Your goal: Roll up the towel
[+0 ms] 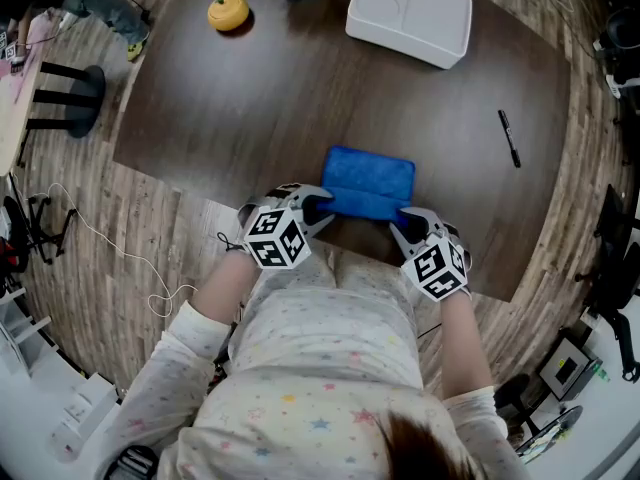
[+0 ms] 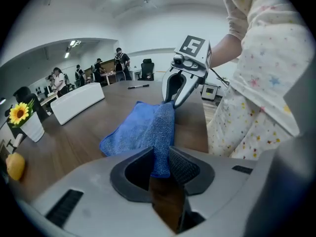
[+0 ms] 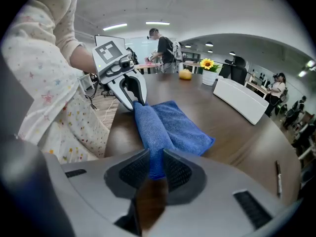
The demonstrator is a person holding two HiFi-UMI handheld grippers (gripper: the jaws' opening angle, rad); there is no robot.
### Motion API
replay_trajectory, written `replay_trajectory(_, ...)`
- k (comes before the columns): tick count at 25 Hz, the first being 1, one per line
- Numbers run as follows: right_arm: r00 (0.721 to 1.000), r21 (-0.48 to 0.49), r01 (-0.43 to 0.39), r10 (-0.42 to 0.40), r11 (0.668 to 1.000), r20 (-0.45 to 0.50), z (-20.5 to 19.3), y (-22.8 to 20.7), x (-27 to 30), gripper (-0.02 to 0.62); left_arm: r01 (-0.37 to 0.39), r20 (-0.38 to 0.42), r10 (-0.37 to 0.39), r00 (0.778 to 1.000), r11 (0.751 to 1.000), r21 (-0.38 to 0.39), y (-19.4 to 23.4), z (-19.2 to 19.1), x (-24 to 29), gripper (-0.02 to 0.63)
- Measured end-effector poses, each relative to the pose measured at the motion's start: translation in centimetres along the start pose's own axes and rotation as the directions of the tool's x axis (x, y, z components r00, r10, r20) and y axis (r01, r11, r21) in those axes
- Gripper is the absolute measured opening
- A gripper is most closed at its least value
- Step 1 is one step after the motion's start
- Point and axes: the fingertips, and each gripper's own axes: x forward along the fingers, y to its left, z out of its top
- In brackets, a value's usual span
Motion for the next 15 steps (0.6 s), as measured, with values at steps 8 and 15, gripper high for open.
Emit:
replay_trajectory(8,0.997,0.063,-0.074,0.075,0.995,-0.010,-0.9,1.5,-0.5,0.085,0.091,0.029,-0.089,0.996,0.991,-0.096,-1.6,-0.1,-0.2,0.103)
replay_trajectory(15,0.997,0.140,-0.079,0.077,0.987,0.019,0.3,-0.2,-1.1,0.130,0.123,0.047,-0.118,0.992,0.985,-0.118,-0.2,0.8,-1.0,0.121)
